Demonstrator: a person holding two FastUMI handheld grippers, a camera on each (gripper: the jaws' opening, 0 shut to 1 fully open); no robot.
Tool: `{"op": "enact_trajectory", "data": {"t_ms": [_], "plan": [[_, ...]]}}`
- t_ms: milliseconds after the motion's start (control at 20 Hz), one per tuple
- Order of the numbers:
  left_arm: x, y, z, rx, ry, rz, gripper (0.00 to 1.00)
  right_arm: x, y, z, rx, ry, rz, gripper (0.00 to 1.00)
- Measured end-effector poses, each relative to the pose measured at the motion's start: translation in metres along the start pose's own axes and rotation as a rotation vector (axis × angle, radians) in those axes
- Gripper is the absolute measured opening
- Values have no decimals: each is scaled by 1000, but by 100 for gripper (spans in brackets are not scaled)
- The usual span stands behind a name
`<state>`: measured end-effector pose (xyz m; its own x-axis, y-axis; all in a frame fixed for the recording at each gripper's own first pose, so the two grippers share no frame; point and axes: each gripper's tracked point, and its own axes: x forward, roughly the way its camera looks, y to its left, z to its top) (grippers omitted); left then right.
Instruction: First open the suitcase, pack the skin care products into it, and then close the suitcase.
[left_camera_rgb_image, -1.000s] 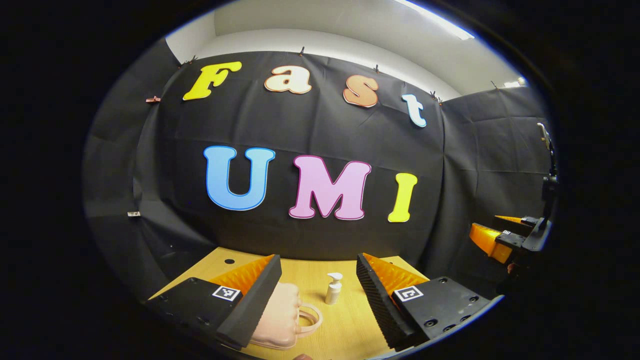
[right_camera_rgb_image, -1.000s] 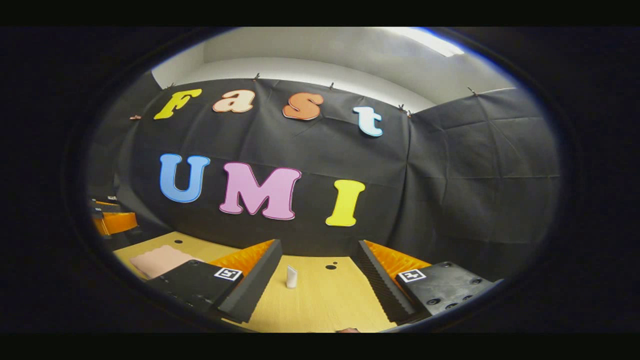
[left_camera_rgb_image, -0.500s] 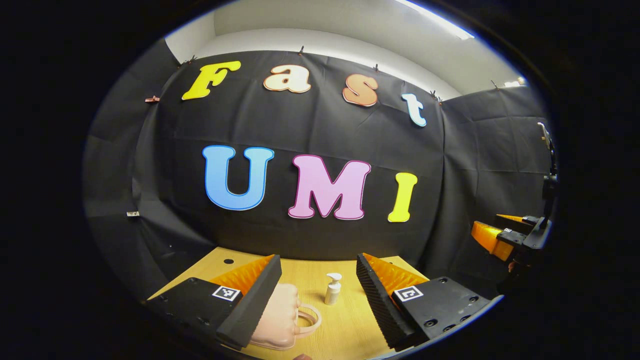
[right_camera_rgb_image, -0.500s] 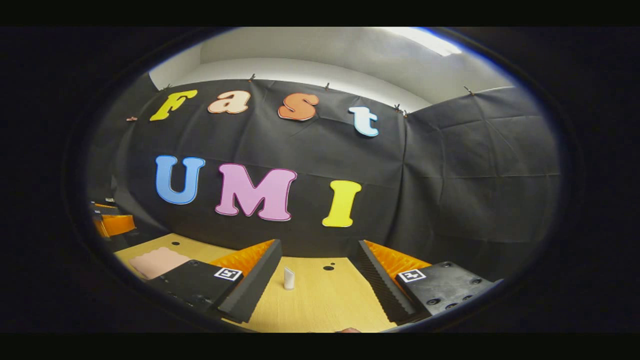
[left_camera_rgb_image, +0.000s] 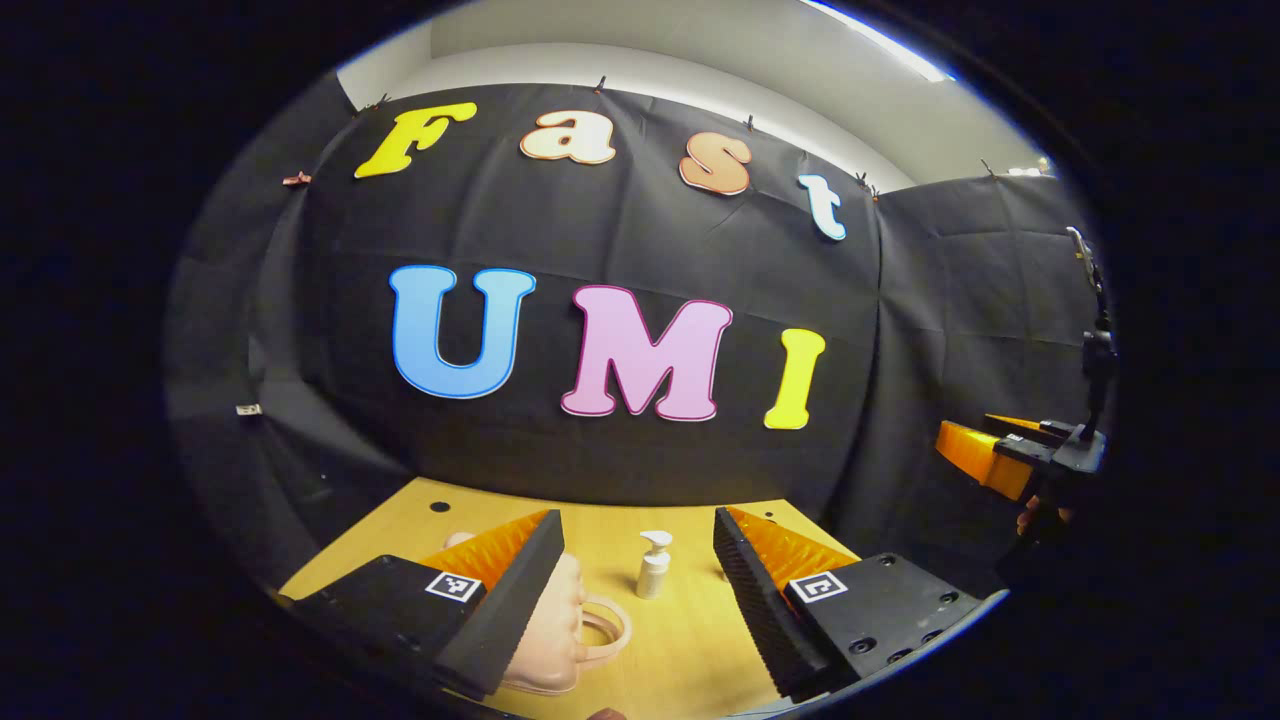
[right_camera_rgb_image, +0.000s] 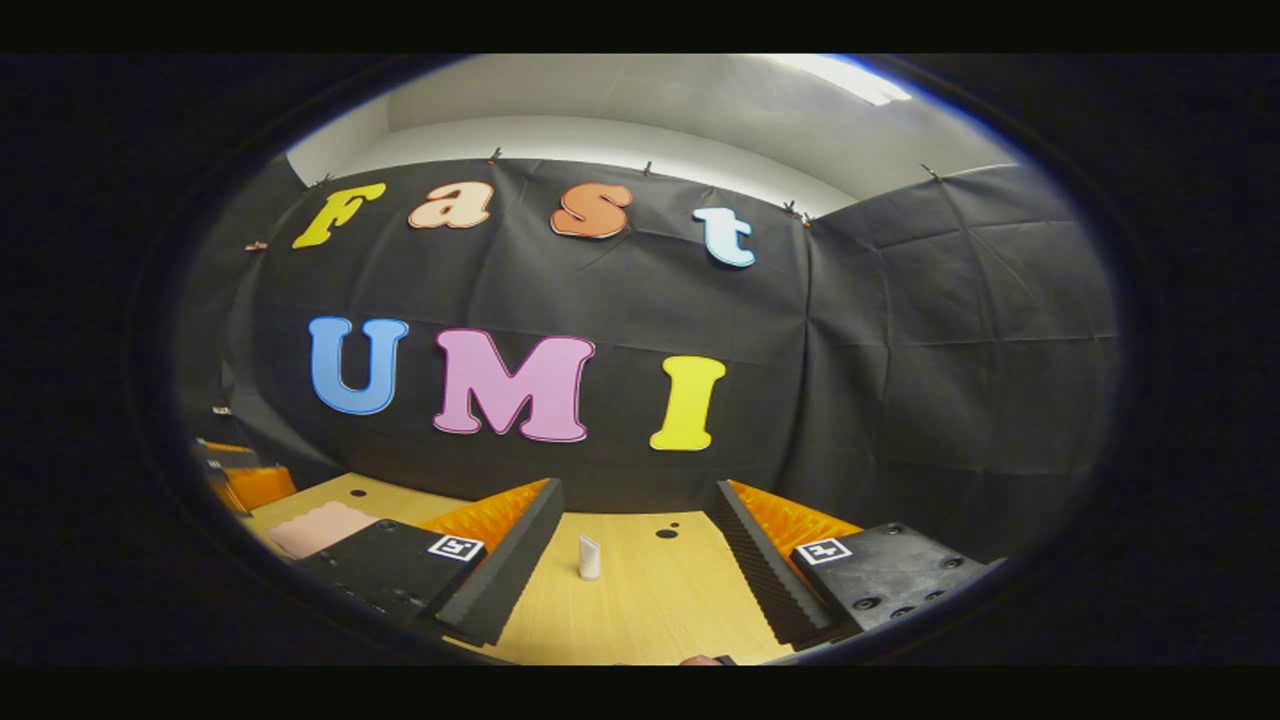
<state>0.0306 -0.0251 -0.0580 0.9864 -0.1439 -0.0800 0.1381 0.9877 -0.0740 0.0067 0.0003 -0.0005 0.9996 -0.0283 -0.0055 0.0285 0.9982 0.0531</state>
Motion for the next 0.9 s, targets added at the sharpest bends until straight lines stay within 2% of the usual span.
{"op": "enact_trajectory", "data": {"t_ms": [150, 400, 550, 700, 900], "plan": [[21, 34, -65, 11, 141, 54, 96, -8, -3, 2, -8, -10, -9, 97], [48, 28, -160, 108, 352, 66, 96, -22, -33, -11, -54, 2, -62, 97], [66, 28, -191, 109, 428, 84, 96, -26, -53, -27, -74, 40, -59, 97], [87, 41, -222, 146, 511, 154, 96, -16, -81, -40, -106, 61, -70, 96], [115, 53, -243, 155, 584, 217, 96, 6, -110, -58, -71, 97, -72, 97]]}}
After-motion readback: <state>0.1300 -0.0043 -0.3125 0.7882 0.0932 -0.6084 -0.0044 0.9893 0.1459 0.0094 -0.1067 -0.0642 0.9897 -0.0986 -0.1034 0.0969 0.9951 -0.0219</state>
